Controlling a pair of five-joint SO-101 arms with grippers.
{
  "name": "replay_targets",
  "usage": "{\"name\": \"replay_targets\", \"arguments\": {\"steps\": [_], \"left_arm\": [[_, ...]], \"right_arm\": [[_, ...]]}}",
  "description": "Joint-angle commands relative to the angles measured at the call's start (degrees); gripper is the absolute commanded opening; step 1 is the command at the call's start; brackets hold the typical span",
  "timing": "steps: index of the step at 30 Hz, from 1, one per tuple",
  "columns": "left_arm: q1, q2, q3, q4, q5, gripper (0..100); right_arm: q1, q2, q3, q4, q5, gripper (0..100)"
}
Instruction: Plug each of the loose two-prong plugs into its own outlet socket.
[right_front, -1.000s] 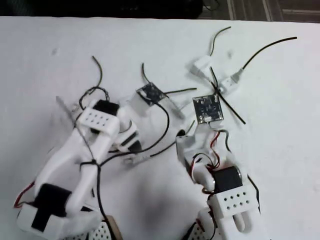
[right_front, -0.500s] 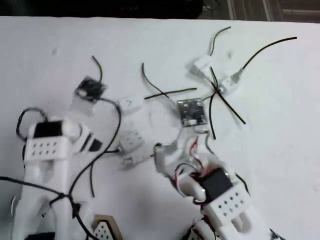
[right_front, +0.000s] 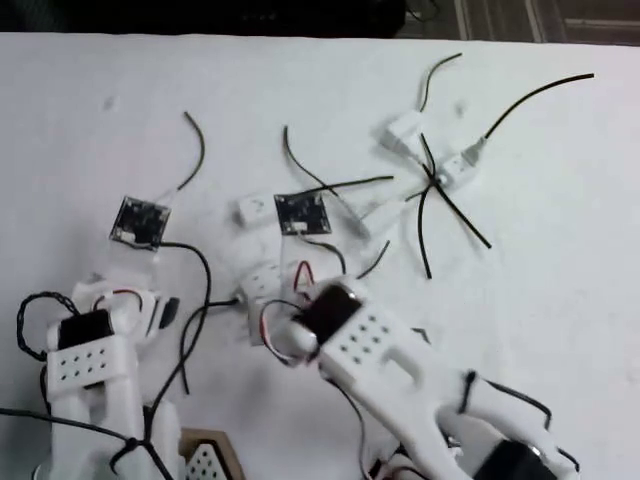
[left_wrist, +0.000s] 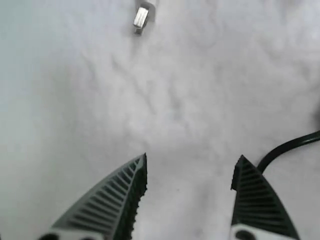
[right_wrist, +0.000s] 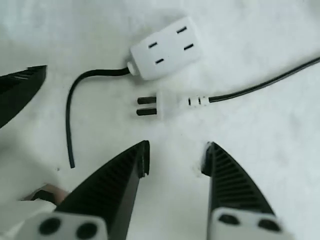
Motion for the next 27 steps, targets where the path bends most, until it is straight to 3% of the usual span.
{"name": "replay_targets", "arguments": {"steps": [1, 16, 27], "left_arm": [[-0.48, -1.80, -0.09, -0.97, 0.09, 28], [-0.57, -1.80, 0.00, -0.88, 0.09, 28], [-0.57, -1.80, 0.09, -0.79, 0.09, 28]], "right_arm": [[-0.48, 5.58, -3.34, -1.19, -2.02, 16.9], [4.44, 24.66, -11.60, -2.95, -6.24, 16.9], [4.70, 25.63, -12.66, -5.05, -6.24, 16.9]]}}
